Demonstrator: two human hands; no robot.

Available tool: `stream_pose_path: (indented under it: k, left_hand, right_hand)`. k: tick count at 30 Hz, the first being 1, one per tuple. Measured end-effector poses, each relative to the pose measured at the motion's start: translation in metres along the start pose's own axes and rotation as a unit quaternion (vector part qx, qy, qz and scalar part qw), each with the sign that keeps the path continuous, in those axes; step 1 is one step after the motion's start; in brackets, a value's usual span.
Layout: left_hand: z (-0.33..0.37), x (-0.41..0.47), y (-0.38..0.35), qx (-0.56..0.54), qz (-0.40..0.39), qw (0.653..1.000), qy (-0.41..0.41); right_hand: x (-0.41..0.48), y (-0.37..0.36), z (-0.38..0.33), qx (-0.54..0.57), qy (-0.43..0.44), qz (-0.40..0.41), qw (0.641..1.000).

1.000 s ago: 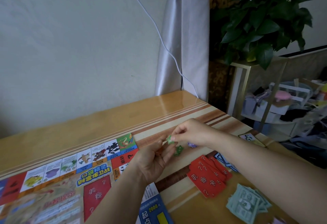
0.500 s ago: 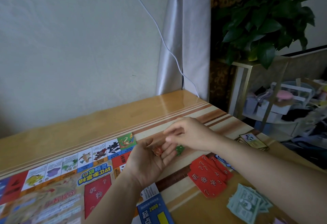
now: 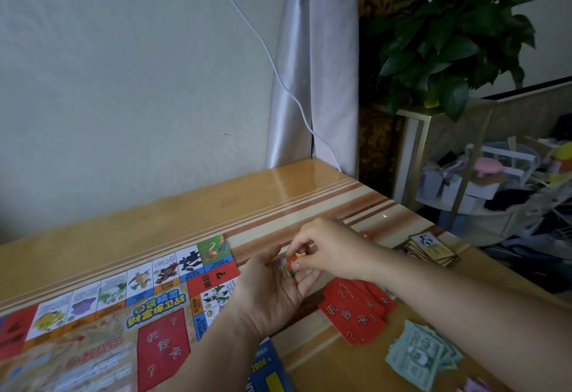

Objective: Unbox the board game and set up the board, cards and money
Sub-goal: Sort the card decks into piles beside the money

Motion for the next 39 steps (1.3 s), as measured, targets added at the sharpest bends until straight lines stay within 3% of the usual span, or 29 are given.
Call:
stream_pose_path:
  k: [8, 14, 20, 24, 28, 36, 39]
  left_hand:
    - [0.004, -0.004, -0.009, 0.005, -0.048, 0.998, -0.04]
    - [0.006, -0.005, -0.003, 0.0, -0.022, 0.999, -0.044]
    - [0.002, -0.002, -0.002, 0.034, 0.0, 0.998, -0.046]
    - [-0.001, -0.001, -0.005, 0.073, 0.013, 0.996, -0.04]
    - [-0.003, 0.001, -0.005, 0.107, 0.026, 0.993, -0.04]
    - [-0.001, 0.003, -0.01, 0.151, 0.009, 0.988, -0.029]
    - [0.0, 0.005, -0.014, 0.162, 0.001, 0.986, -0.023]
  right_hand:
    - [-0.008, 0.0, -0.009, -0.06, 0.027, 0.103, 0.993]
    - [-0.011, -0.001, -0.009, -0.07, 0.076, 0.07, 0.992]
    - [-0.005, 0.003, 0.008, 0.002, 0.022, 0.076, 0.997]
    - [-0.001, 0.007, 0.02, 0.126, -0.041, 0.006, 0.991]
    - [-0.002, 0.008, 0.027, 0.14, -0.098, -0.076, 0.982]
    - [-0.002, 0.003, 0.045, 0.215, -0.188, -0.128, 0.95]
    - [0.0, 0.006, 0.049, 0.196, -0.173, -0.107, 0.959]
Point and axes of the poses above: each hand's wrist, its own x-axis towards the middle knuckle, its own y-axis out of the back of the hand, z = x × y, the point moved 4 cm from there along x, towards the middle knuckle, and after that the axes turned 4 degrees about y, right-handed, at the moved point
